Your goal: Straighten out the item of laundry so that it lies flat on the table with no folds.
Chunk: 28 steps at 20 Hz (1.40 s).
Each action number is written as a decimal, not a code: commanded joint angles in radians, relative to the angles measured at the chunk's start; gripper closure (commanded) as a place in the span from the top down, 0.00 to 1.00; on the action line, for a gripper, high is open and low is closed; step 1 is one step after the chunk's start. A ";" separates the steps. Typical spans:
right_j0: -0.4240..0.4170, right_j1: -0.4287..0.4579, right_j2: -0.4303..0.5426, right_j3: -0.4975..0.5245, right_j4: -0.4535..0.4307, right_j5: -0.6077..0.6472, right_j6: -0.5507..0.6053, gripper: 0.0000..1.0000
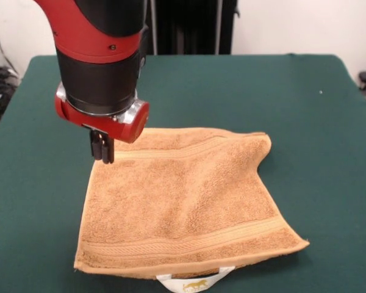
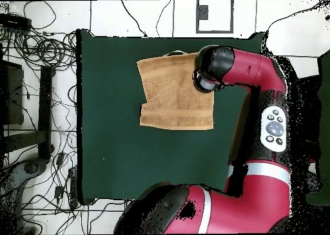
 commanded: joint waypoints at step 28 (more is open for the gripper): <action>0.022 0.136 0.108 0.238 -0.070 -0.153 -0.060 0.00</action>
